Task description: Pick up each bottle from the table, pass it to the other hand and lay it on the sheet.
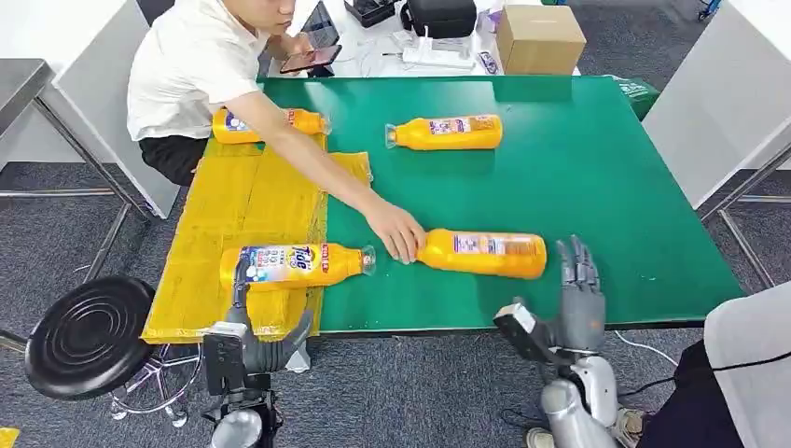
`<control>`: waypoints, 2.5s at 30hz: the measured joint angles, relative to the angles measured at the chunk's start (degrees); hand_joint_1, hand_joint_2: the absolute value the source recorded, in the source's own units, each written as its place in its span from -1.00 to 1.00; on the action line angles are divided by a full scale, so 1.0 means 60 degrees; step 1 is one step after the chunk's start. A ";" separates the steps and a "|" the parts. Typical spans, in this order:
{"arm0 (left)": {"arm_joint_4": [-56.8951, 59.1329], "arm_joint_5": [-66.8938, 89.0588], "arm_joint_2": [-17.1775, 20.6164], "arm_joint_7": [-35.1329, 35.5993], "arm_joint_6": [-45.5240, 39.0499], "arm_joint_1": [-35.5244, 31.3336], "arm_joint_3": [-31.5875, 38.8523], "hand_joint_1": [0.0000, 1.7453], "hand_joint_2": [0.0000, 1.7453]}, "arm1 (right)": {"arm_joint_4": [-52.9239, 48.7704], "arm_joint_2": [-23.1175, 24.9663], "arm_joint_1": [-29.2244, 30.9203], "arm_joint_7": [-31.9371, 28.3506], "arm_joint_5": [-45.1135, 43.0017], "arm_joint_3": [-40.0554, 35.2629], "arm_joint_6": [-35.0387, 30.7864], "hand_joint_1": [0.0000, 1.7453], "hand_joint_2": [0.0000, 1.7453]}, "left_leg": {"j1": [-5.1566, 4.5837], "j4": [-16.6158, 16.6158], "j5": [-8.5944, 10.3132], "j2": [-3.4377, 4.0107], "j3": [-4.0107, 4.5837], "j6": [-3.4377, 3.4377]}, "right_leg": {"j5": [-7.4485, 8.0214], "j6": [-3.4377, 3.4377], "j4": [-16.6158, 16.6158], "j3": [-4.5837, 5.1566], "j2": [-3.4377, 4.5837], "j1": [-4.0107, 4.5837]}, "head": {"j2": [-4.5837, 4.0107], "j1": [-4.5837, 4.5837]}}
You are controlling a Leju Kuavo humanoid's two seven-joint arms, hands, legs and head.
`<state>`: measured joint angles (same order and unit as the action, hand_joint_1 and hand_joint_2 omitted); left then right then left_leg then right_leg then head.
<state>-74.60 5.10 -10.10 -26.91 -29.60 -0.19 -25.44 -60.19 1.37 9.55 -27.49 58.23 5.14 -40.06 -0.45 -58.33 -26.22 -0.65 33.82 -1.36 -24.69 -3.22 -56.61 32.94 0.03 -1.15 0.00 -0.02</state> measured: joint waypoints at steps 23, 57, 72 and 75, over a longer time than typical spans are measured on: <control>0.2393 0.0972 -0.0678 -0.0295 -0.0309 -0.1037 -0.0652 -1.00 1.00 | 0.4115 -0.0521 0.2699 0.1478 0.0430 -0.2225 0.0678 -1.00 1.00 | -0.0003 -0.0002 0.0013 0.0000 -0.0004 -0.0010 | 0.0010 -0.0011 -0.0001 0.0000 0.0000 -0.0002 | 0.0000 0.0007; 0.2112 -0.0798 -0.0677 0.2455 0.2318 -0.1151 -0.1045 -1.00 1.00 | 0.5558 -0.0685 0.4700 0.5310 0.1650 -0.3730 0.4820 -1.00 1.00 | -0.0005 -0.0004 0.0018 0.0004 -0.0085 -0.0017 | 0.0016 -0.0018 0.0003 -0.0071 0.0005 -0.0003 | 0.0000 0.0004; 0.2080 -0.1436 -0.0641 0.2816 0.2671 -0.1230 -0.1180 -1.00 1.00 | 0.5886 -0.0735 0.5279 0.5358 0.1723 -0.4247 0.6204 0.54 1.00 | -0.0004 -0.0004 0.0021 0.0000 -0.0085 -0.0022 | 0.0016 -0.0018 0.0003 -0.0075 0.0004 -0.0003 | 0.0000 0.0004; 0.2080 -0.1436 -0.0641 0.2816 0.2667 -0.1243 -0.1184 -1.00 1.00 | 0.5919 -0.0754 0.5313 0.5332 0.1715 -0.4273 0.6215 0.54 1.00 | -0.0004 -0.0003 0.0021 0.0000 -0.0085 -0.0022 | 0.0016 -0.0018 0.0003 -0.0075 0.0004 -0.0003 | 0.0000 0.0007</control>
<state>-62.12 -3.52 -13.94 -10.01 -13.60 -7.64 -32.54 -24.68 -3.15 41.43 4.50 68.52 -20.50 -2.78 -0.47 -58.35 -26.09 -0.65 33.32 -1.49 -24.59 -3.33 -56.59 32.49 0.05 -1.17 0.00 0.02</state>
